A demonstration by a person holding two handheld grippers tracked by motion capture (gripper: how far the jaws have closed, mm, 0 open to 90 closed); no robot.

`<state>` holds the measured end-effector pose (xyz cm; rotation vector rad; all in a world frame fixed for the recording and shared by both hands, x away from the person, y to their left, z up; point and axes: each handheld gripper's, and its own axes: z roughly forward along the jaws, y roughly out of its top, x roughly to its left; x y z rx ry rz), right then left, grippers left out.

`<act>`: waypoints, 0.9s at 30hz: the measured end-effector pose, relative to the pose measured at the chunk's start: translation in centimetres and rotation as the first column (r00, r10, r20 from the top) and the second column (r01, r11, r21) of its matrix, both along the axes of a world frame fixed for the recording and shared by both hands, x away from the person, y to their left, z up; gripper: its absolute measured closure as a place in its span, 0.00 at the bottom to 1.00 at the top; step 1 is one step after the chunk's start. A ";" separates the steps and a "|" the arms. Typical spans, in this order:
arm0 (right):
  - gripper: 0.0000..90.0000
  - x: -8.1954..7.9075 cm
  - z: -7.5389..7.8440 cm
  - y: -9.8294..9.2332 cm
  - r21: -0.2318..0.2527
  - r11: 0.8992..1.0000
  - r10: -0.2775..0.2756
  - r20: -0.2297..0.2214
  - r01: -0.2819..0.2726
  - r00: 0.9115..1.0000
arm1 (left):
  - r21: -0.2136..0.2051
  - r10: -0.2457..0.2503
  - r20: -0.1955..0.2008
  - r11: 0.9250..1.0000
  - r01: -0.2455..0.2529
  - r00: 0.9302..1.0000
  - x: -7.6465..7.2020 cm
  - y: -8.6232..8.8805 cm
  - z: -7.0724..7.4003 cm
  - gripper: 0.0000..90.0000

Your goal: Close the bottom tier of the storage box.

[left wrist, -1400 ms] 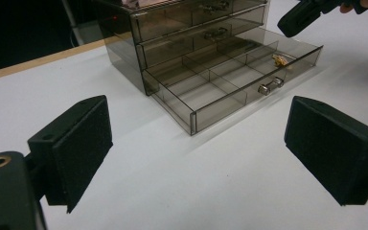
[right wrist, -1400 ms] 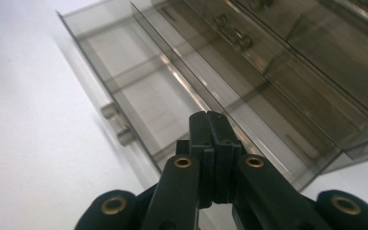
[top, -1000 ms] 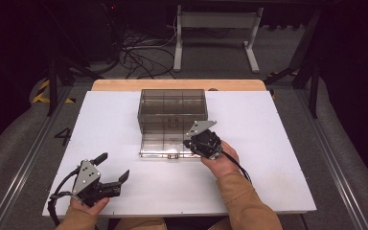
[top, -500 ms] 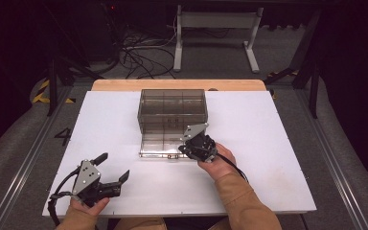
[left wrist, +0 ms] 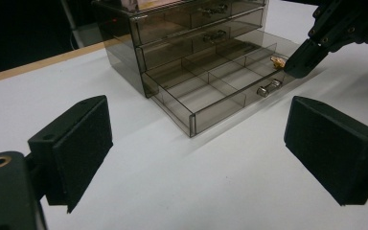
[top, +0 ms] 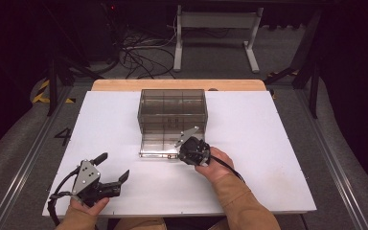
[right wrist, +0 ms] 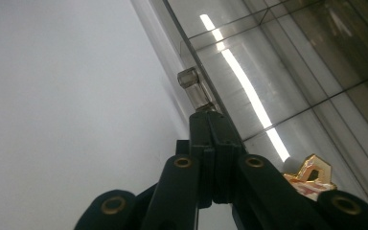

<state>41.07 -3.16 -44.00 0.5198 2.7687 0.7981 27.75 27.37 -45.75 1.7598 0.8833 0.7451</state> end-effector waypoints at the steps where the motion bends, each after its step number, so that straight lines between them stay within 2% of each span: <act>1: 1.00 0.0 -0.1 0.1 -0.006 1.000 -0.001 -0.002 0.001 1.000 | 0.000 0.000 0.000 1.000 0.000 1.000 0.0 0.0 0.0 0.11; 15: 1.00 0.4 -1.3 0.5 -0.075 0.997 -0.028 -0.044 0.025 0.999 | 0.006 -0.003 -0.002 1.000 0.003 1.000 0.1 -0.1 -0.1 0.11; 27: 1.00 0.5 -1.6 0.6 -0.066 0.997 -0.052 -0.026 0.051 0.998 | 0.005 -0.001 -0.002 1.000 0.001 1.000 0.1 -0.1 -0.1 0.11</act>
